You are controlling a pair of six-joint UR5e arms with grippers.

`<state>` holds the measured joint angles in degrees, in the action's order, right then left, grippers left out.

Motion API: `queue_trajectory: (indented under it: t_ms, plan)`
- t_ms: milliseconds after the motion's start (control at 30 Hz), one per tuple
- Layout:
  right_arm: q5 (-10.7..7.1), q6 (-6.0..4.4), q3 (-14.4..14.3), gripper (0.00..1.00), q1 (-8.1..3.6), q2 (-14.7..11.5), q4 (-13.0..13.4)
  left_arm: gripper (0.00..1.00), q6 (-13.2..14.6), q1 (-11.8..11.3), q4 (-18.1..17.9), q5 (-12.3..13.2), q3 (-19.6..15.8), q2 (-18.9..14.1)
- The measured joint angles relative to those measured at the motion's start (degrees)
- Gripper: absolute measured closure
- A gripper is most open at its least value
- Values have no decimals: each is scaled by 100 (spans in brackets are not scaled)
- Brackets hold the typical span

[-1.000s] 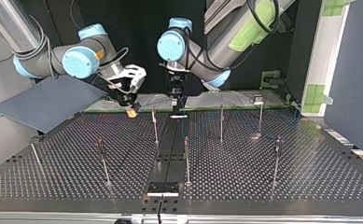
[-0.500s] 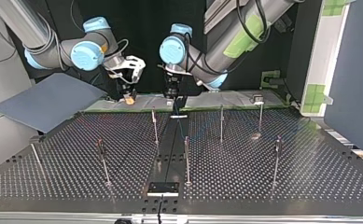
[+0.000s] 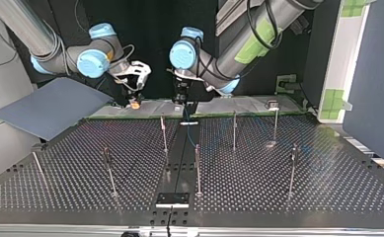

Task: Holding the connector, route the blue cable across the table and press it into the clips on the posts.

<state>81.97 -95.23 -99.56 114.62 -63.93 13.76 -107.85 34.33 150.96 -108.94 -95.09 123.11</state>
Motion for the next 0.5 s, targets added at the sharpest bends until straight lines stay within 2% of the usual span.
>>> queue_trajectory:
  t_ms: [233, 500]
  plan:
    - [-301, -68, 197, 100, -95, 34, 42, 100, 3, 12, -82, 78, 166, 143]
    - [-387, -86, 291, 100, -202, 200, 48, 100, -35, -7, -61, 189, 352, 159]
